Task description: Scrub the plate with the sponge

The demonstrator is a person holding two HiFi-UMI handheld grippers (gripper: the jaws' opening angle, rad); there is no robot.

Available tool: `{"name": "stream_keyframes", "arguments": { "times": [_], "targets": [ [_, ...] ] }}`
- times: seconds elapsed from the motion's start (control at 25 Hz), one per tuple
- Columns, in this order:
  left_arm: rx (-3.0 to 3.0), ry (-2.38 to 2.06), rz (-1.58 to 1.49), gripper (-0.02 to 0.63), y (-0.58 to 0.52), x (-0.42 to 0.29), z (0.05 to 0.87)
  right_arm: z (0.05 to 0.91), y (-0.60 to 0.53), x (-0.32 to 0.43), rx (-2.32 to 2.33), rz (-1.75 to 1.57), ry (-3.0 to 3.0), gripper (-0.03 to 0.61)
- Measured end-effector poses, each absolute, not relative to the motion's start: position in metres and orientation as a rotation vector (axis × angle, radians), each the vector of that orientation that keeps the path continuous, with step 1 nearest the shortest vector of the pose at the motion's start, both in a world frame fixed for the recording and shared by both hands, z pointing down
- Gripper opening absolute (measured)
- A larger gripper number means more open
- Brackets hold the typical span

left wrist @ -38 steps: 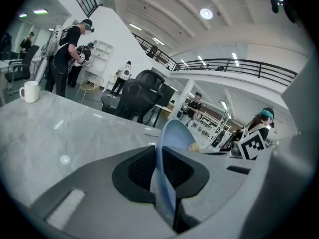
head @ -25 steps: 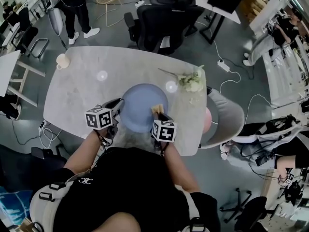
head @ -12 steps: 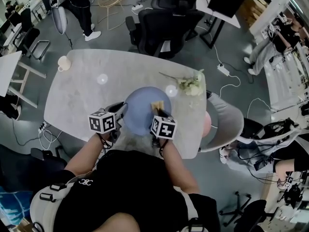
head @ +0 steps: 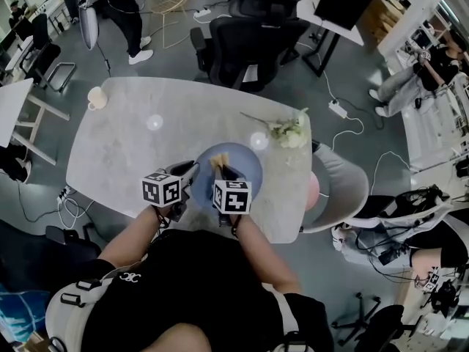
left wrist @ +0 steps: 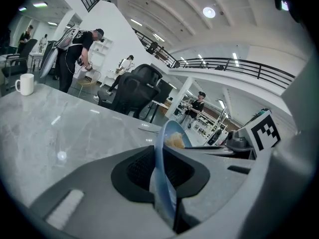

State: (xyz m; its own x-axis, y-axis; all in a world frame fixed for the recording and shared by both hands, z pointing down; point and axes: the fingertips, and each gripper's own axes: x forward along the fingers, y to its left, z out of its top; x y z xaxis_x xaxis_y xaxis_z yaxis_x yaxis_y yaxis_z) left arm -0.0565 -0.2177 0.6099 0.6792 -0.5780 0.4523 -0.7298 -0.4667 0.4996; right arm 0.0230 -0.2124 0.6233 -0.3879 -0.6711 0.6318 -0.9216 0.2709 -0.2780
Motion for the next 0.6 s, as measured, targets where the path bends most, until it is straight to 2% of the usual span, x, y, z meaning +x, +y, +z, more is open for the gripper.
{"name": "stream_keyframes", "arguments": {
  "times": [0.24, 0.6],
  "targets": [
    [2.188, -0.996, 0.272, 0.048, -0.218, -0.054, 0.613, 0.622, -0.210, 0.009, 1.369, 0.846, -2.214, 0.034],
    [2.152, -1.011, 0.199, 0.051, -0.219, -0.062, 0.607, 0.631, -0.199, 0.038, 1.420, 0.887, -2.139, 0.035]
  ]
}}
